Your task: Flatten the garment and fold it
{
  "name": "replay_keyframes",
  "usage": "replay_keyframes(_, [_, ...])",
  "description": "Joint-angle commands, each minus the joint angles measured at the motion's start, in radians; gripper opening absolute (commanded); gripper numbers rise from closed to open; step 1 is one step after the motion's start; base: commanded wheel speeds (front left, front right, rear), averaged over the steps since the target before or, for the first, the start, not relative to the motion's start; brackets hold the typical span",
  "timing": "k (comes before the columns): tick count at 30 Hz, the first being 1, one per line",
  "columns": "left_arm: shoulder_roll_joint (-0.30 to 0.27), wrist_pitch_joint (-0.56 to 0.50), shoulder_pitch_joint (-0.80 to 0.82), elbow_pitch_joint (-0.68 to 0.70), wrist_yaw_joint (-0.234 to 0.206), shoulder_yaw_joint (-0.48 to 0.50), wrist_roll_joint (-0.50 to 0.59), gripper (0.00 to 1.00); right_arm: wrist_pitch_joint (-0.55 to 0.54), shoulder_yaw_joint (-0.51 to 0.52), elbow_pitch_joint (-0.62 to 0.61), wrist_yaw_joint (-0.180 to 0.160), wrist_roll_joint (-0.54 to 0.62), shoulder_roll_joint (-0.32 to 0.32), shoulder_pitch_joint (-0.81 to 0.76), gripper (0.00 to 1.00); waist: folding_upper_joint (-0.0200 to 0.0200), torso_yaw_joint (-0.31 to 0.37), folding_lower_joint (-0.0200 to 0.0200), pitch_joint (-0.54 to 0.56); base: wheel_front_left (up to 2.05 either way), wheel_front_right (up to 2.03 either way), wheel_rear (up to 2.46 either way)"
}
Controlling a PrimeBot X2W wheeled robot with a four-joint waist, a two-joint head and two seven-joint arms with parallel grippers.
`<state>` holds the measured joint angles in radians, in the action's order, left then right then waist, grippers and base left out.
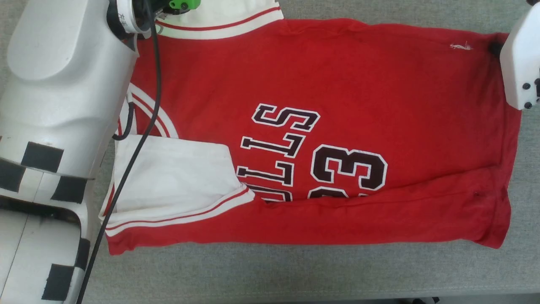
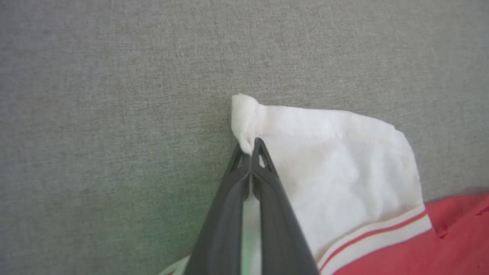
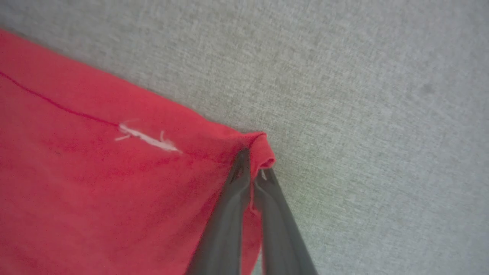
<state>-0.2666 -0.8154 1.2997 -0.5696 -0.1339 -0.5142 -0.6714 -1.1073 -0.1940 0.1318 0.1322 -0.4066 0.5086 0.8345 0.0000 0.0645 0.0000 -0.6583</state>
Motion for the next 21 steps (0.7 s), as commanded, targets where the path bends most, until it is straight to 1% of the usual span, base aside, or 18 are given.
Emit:
replay_keyframes(1, [-0.006,0.015,-0.016,0.007,0.004,0.006,-0.014,0.00,0.006,-0.003,0.038,-0.002,-0.003,-0.009,-0.054,0.00,0.0000,-0.002,0.0000,0.011,0.00,0.00,0.00])
replay_keyframes(8, [-0.018,0.083,-0.038,0.045,0.042,0.039,-0.048,0.00,0.131,0.072,0.026,-0.002,-0.012,-0.045,-0.075,0.00,0.0000,-0.003,0.0000,0.097,0.00,0.00,0.00])
replay_keyframes(11, [-0.037,0.114,-0.067,0.078,0.059,0.062,-0.069,0.00,0.177,0.096,0.018,-0.002,-0.015,-0.049,-0.099,0.00,0.0000,-0.004,0.0000,0.159,0.00,0.00,0.00])
replay_keyframes(15, [-0.058,0.126,-0.137,0.133,0.078,0.077,-0.099,0.00,0.227,0.128,0.018,-0.002,-0.009,-0.049,-0.150,0.00,0.0000,-0.010,0.0000,0.245,0.00,0.00,0.00])
replay_keyframes(19, [-0.081,0.137,-0.235,0.198,0.081,0.091,-0.128,0.00,0.256,0.144,0.025,-0.002,-0.005,-0.058,-0.215,0.00,0.0000,-0.016,0.0000,0.328,0.00,0.00,0.00])
replay_keyframes(21, [-0.093,0.142,-0.295,0.235,0.072,0.102,-0.145,0.00,0.268,0.146,0.024,-0.002,-0.006,-0.064,-0.247,0.00,0.0000,-0.019,0.0000,0.361,0.00,0.00,0.00])
